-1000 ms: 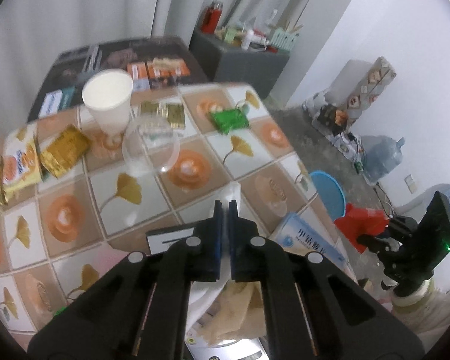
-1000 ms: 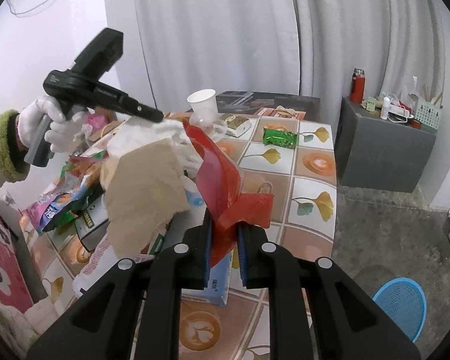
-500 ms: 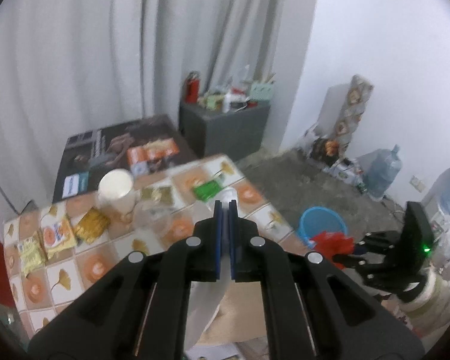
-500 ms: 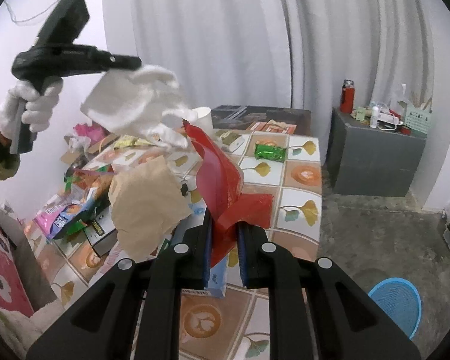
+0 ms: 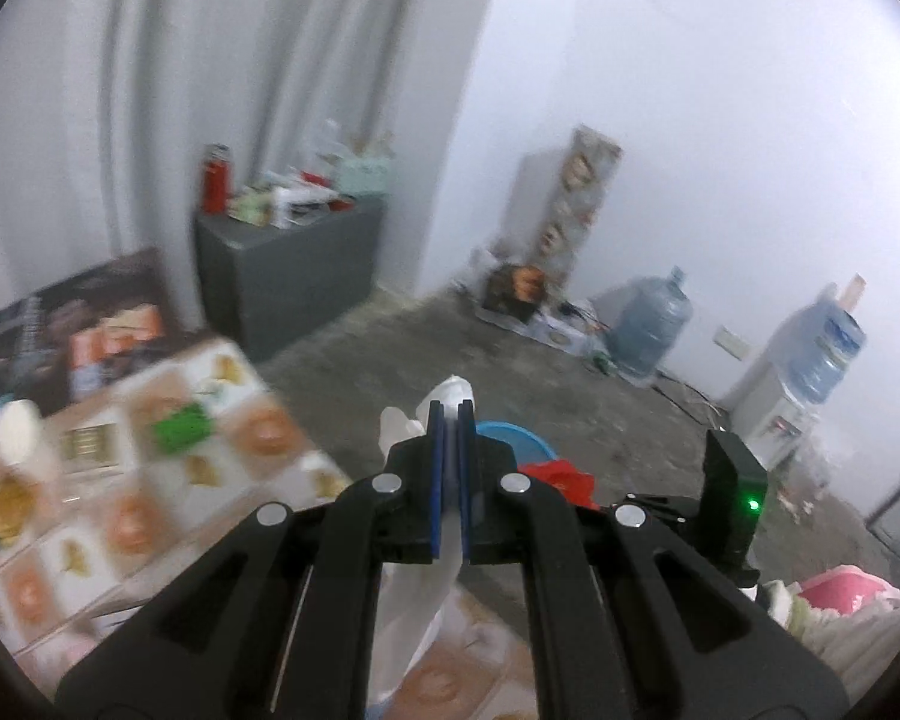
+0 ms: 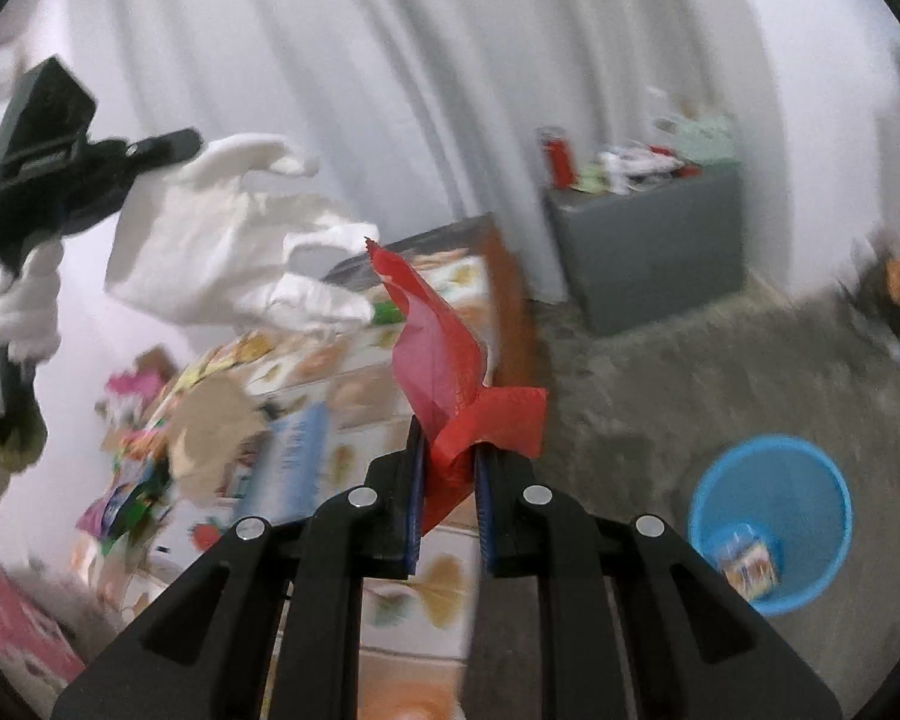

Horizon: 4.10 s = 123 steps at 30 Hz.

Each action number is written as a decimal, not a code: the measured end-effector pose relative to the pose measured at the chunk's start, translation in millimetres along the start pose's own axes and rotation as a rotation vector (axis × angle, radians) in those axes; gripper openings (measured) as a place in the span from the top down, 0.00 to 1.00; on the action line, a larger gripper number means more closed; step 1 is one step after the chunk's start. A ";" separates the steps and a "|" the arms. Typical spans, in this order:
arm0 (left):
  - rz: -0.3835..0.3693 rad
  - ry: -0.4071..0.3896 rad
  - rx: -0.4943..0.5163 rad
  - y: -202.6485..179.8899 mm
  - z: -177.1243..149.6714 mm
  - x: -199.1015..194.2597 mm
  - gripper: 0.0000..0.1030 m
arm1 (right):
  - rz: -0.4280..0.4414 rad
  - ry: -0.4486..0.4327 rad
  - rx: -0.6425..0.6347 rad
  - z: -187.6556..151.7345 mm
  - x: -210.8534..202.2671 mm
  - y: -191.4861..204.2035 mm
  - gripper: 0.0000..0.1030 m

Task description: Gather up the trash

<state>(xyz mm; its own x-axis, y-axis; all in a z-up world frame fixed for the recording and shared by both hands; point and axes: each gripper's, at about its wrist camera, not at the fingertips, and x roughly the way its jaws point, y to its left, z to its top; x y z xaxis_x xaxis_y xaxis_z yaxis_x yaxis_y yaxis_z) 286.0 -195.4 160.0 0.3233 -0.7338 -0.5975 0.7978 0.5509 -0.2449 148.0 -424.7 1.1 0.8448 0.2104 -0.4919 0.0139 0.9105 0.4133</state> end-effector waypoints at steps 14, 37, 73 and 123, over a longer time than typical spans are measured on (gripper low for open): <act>-0.148 0.305 -0.078 -77.4 -4.5 279.5 0.97 | -0.203 0.090 0.408 -35.2 30.1 -187.0 0.85; -0.016 0.299 0.086 -72.2 -14.5 276.2 0.49 | -0.396 0.074 0.466 -65.5 21.2 -253.3 0.46; 0.231 0.169 -0.389 132.4 -165.7 -71.6 0.40 | 0.267 0.407 0.271 -33.0 84.2 77.2 0.42; 0.163 0.019 -0.591 213.4 -209.1 -113.0 1.00 | 0.027 0.526 -0.558 88.6 401.0 336.9 0.27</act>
<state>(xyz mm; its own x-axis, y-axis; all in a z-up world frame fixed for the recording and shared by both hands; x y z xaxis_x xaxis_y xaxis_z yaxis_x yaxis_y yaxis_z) 313.3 88.2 15.6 0.4037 -0.6177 -0.6749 0.3198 0.7864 -0.5285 538.9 -65.1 11.0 0.4734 0.2494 -0.8448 -0.3931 0.9181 0.0507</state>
